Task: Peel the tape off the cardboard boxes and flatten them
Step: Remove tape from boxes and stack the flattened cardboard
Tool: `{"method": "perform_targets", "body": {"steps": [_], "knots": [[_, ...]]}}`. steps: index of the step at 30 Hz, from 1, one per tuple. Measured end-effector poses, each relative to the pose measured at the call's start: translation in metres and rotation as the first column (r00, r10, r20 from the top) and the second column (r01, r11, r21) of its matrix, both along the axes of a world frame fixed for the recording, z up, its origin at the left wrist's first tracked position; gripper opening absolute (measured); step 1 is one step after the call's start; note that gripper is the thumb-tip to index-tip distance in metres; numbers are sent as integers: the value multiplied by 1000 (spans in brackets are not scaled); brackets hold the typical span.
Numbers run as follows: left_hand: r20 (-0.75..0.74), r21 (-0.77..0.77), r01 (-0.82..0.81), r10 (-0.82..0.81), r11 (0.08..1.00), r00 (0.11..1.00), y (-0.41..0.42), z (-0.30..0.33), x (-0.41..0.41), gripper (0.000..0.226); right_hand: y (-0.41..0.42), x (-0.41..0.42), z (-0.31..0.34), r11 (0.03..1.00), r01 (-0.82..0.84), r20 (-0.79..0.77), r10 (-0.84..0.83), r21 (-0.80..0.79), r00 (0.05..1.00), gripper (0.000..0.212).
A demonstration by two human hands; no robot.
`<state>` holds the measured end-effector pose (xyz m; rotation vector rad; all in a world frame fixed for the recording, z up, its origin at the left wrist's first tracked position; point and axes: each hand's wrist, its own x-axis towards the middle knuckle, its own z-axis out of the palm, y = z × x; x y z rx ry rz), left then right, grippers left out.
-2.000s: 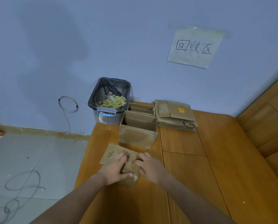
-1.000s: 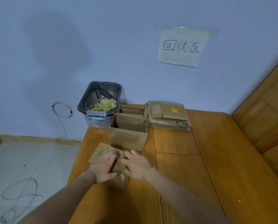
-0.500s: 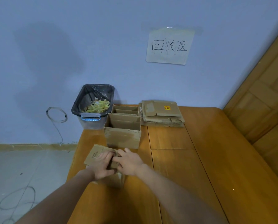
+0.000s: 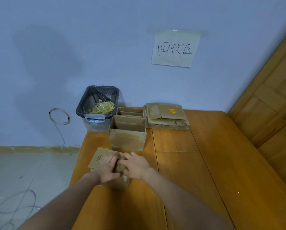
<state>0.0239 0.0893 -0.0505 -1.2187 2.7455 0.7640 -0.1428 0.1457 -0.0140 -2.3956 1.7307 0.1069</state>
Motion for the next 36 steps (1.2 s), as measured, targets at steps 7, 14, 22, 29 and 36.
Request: {"method": "perform_targets", "body": {"steps": [7, 14, 22, 29, 36], "knots": [[-12, 35, 6, -5, 999, 1000, -1, 1, 2, 88, -1, 0, -3, 1000, -2, 19, 2, -11, 1000, 36], [-41, 35, 39, -37, 999, 998, -7, -6, 6, 67, -2, 6, -3, 1000, -7, -23, 7, -23, 1000, 32], [-25, 17, 76, -76, 997, 997, -13, -5, 2, 70, -3, 4, -4, 999, 37, 4, -37, -31, 999, 35], [-45, 2, 94, -94, 996, 995, -14, -5, 3, 71, -2, 8, -8, 997, 65, 19, -64, -51, 998, 41], [-59, -13, 94, -95, 995, 994, -13, -7, 6, 66, -2, 10, -2, 999, 37, -32, -38, -37, 999, 40]]}}
